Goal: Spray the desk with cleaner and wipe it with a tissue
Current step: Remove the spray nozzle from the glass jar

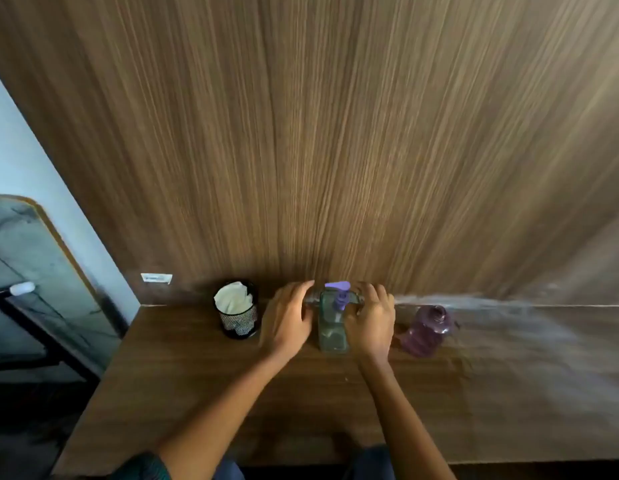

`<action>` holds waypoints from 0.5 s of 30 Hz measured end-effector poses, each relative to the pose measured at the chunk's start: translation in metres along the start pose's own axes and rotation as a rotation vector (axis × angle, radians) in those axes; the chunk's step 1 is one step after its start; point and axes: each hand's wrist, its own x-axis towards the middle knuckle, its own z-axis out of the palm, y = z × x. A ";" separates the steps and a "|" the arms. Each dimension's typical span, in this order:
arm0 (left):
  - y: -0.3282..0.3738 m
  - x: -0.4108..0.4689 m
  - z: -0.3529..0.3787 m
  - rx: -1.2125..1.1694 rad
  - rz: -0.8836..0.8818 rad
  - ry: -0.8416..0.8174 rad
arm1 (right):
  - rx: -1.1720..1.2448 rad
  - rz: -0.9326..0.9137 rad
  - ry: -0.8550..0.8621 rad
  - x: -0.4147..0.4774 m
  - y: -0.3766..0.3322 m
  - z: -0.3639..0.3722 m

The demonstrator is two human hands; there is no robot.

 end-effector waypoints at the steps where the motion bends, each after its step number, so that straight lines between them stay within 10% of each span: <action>1: -0.001 -0.003 0.006 -0.060 -0.046 -0.005 | 0.019 0.013 0.005 -0.002 0.002 0.004; 9: 0.003 -0.019 0.038 -0.506 -0.228 0.139 | 0.160 0.067 0.034 -0.012 0.010 0.027; 15: 0.008 -0.018 0.049 -0.720 -0.276 -0.097 | 0.222 0.129 0.050 -0.011 0.007 0.036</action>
